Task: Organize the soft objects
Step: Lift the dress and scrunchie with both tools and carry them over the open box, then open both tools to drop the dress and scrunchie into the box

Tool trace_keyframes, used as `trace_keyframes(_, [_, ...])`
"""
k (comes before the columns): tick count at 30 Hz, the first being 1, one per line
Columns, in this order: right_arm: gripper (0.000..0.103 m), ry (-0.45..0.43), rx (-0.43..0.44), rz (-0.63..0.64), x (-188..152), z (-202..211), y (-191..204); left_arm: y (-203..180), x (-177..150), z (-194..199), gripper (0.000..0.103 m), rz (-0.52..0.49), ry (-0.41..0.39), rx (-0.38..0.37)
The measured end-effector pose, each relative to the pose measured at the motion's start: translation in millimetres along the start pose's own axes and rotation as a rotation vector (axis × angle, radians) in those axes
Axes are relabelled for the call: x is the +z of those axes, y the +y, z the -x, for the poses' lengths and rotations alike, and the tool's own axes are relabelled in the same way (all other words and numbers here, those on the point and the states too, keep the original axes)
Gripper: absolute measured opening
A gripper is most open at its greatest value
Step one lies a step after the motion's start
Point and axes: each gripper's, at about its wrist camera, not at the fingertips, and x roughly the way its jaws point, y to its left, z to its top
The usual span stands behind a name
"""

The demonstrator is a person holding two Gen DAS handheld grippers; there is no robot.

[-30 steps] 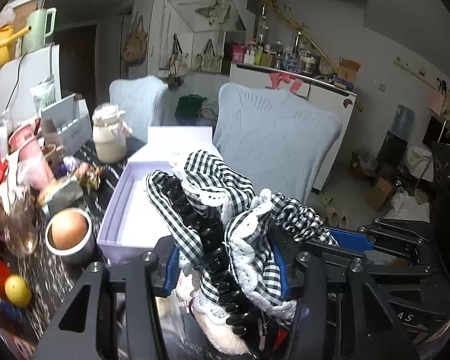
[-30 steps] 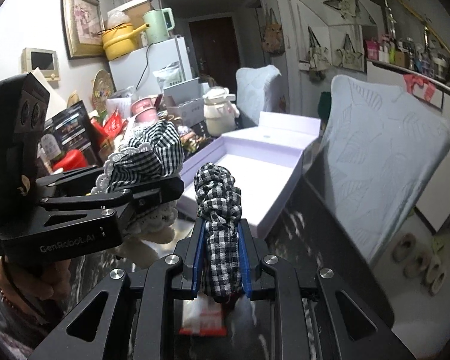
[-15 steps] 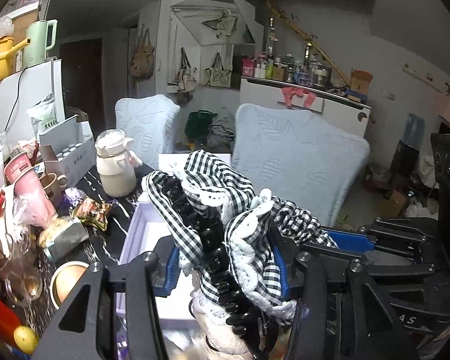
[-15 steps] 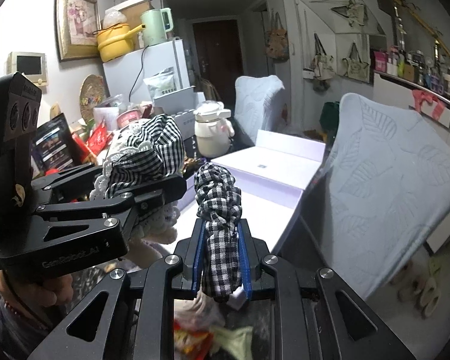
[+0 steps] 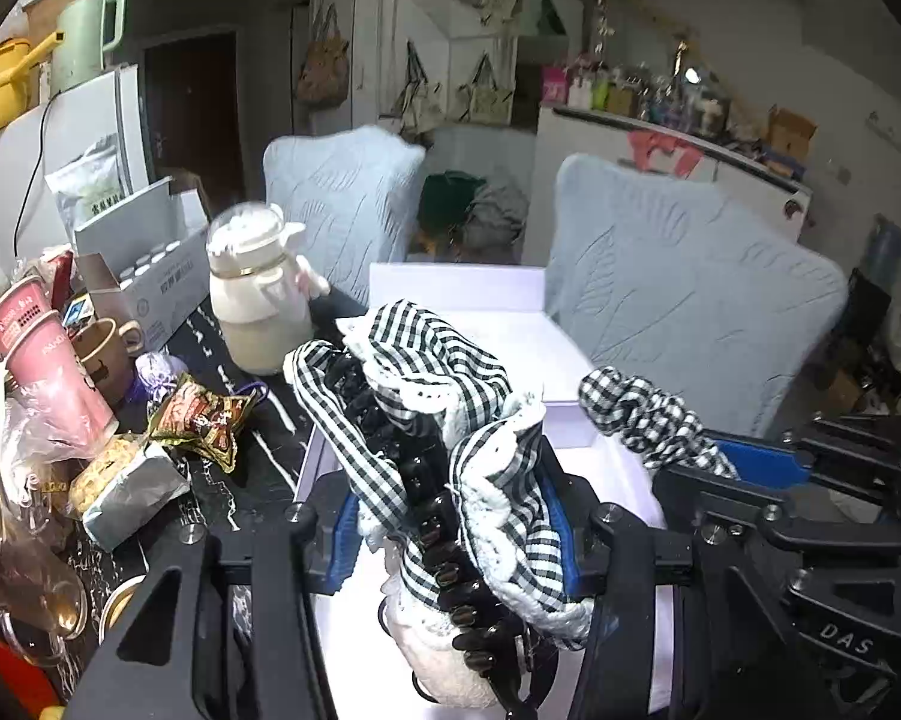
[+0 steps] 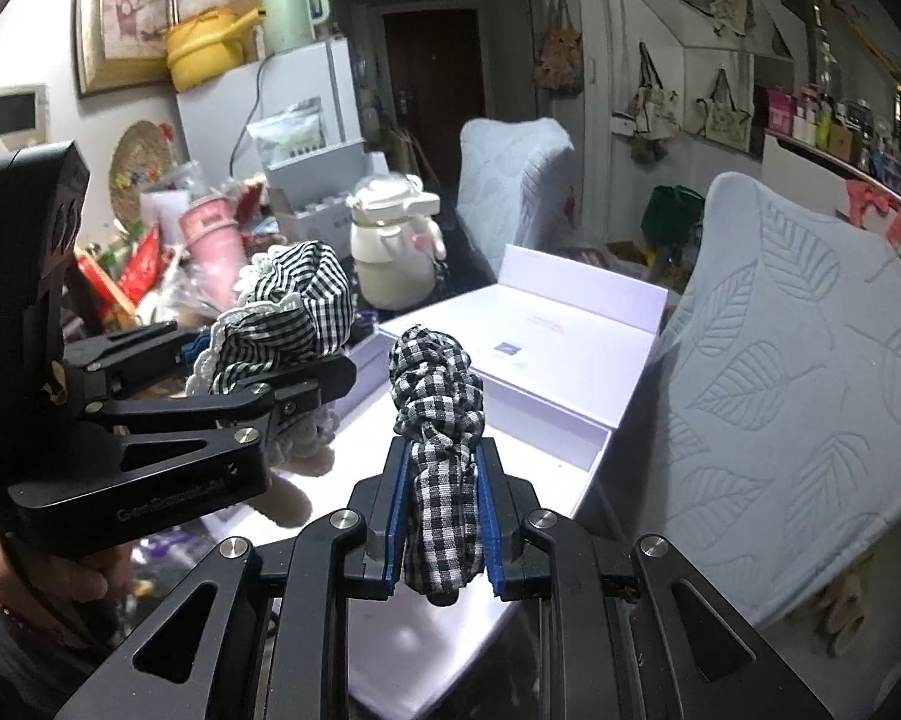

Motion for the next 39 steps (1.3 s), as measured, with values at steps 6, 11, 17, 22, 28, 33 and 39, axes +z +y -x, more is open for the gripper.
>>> trace_keyframes(6, [0.021, 0.056, -0.016, 0.015, 2.6, -26.5, -5.0, 2.2, -2.7, -26.5, 0.049, 0.002, 0.069, 0.024])
trace_keyframes(11, [0.022, 0.084, -0.035, 0.007, 5.7, -40.0, -10.1, 4.3, -5.3, -45.1, 0.056, 0.017, 0.152, 0.058])
trace_keyframes(17, [0.044, 0.107, -0.078, -0.009, -1.5, -45.2, -15.8, 3.6, -10.9, -50.3, 0.089, 0.01, 0.186, 0.132])
trace_keyframes(22, [0.052, 0.126, -0.111, -0.034, -4.8, -42.7, -20.8, 6.0, -12.6, -46.3, 0.091, 0.025, 0.201, 0.13])
trace_keyframes(28, [0.053, 0.106, -0.128, -0.036, -2.3, -25.9, -18.4, 6.6, -8.5, -27.6, 0.091, 0.037, 0.178, 0.112])
trace_keyframes(33, [0.053, 0.065, -0.137, -0.032, 4.6, -5.4, -12.4, 4.9, -1.2, -2.2, 0.091, 0.03, 0.129, 0.115])
trace_keyframes(39, [0.053, 0.009, -0.145, -0.007, 11.2, 22.8, 0.6, 0.5, 8.3, 36.0, 0.091, 0.017, 0.06, 0.119])
